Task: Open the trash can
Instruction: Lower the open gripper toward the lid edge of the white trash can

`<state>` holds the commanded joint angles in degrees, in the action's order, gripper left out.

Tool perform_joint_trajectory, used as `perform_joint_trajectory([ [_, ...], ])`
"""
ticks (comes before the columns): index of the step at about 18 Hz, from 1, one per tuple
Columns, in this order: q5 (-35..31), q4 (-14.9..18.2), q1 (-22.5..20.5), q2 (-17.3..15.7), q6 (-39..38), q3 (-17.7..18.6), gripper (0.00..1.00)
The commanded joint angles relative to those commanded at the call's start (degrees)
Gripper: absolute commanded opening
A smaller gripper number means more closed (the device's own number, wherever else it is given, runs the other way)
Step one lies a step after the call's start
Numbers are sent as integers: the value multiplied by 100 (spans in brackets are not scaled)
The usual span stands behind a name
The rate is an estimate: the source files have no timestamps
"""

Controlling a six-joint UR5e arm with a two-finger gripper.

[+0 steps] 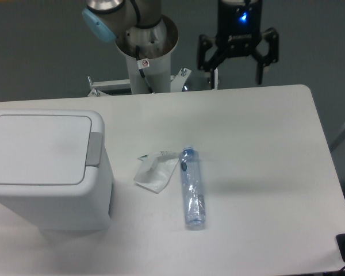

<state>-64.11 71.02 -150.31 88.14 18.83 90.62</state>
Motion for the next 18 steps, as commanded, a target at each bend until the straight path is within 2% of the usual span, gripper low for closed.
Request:
perform_joint_trajectory([
  [3,126,-9,325,168,-528,8,100],
  [6,135,-44,572,344,-626,0,100],
  [9,205,-351,941,581,-696,0,100],
  [14,522,-834,1196,784,-1224,44,100],
  [18,513,-879,1293,828,-1329,113,100],
])
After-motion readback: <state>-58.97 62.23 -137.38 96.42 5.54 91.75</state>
